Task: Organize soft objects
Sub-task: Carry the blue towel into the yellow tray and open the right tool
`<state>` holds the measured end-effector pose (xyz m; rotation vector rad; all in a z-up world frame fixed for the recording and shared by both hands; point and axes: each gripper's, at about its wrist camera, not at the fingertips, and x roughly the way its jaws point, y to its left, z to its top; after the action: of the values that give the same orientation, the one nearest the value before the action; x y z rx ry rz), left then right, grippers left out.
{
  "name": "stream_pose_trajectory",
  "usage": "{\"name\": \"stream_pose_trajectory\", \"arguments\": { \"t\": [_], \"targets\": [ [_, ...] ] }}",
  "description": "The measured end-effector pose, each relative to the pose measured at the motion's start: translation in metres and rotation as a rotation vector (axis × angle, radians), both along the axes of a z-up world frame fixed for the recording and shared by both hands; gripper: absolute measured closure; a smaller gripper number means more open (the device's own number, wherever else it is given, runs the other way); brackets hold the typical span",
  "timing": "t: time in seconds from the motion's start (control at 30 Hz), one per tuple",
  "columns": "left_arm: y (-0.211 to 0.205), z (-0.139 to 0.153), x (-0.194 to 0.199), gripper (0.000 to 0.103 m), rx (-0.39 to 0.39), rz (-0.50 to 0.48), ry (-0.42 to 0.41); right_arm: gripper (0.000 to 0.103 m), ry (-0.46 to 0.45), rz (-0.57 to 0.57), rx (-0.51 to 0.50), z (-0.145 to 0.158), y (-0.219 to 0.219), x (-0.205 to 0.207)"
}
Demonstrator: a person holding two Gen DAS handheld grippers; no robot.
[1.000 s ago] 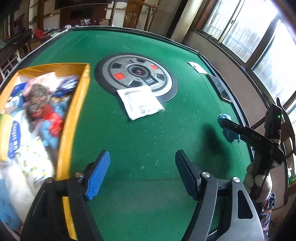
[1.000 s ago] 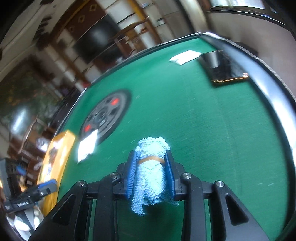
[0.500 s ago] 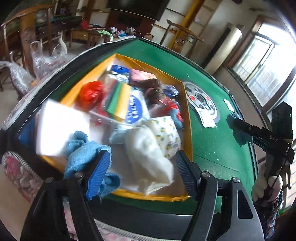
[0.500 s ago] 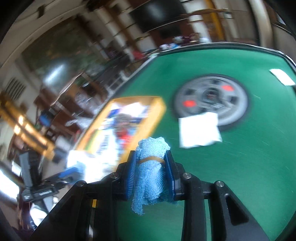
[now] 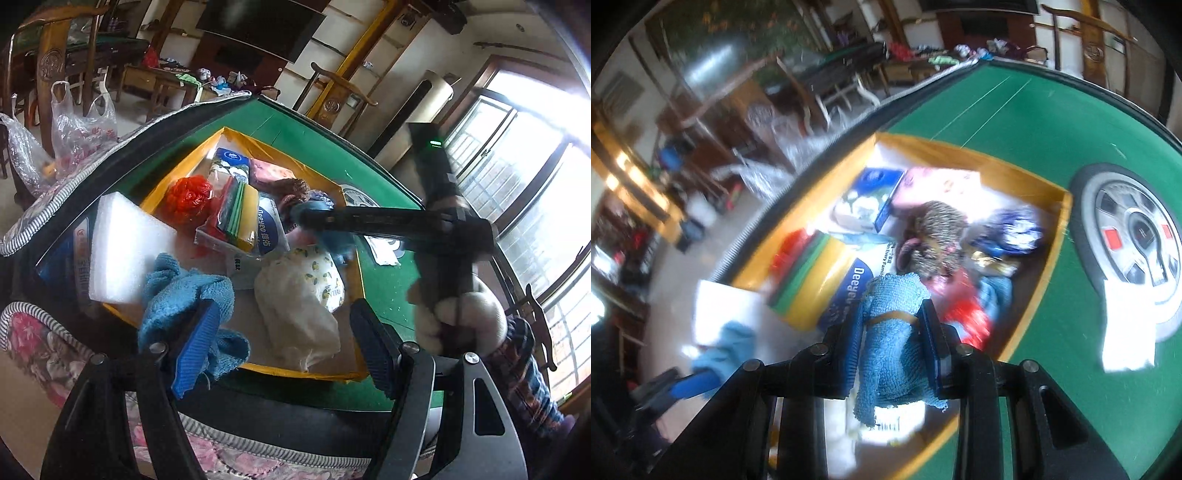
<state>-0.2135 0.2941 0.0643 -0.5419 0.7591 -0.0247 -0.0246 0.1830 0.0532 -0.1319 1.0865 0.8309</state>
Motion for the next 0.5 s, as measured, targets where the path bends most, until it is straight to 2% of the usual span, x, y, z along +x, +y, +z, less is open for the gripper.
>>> {"name": "stream_pose_trajectory", "arguments": {
  "t": [0.13, 0.33, 0.4, 0.47, 0.5],
  "targets": [
    [0.002, 0.002, -0.005, 0.03, -0.001, -0.01, -0.02, 0.076, -0.017, 0.003, -0.075, -0.014, 0.022, 0.012],
    [0.001, 0.005, -0.009, 0.03, 0.005, -0.015, -0.034, 0.076, -0.058, -0.015, -0.132, -0.023, 0.033, 0.018],
    [0.001, 0.006, -0.009, 0.03, 0.004, -0.009, -0.03, 0.072, -0.049, -0.011, -0.122, -0.02, 0.031, 0.016],
    [0.0, 0.007, -0.007, 0.03, 0.008, -0.007, -0.024, 0.063, -0.039, -0.016, -0.085, -0.015, 0.021, 0.012],
    [-0.001, 0.008, -0.007, 0.03, 0.013, -0.005, -0.021, 0.054, -0.039, -0.021, -0.062, -0.01, 0.016, 0.009]
  ]
}}
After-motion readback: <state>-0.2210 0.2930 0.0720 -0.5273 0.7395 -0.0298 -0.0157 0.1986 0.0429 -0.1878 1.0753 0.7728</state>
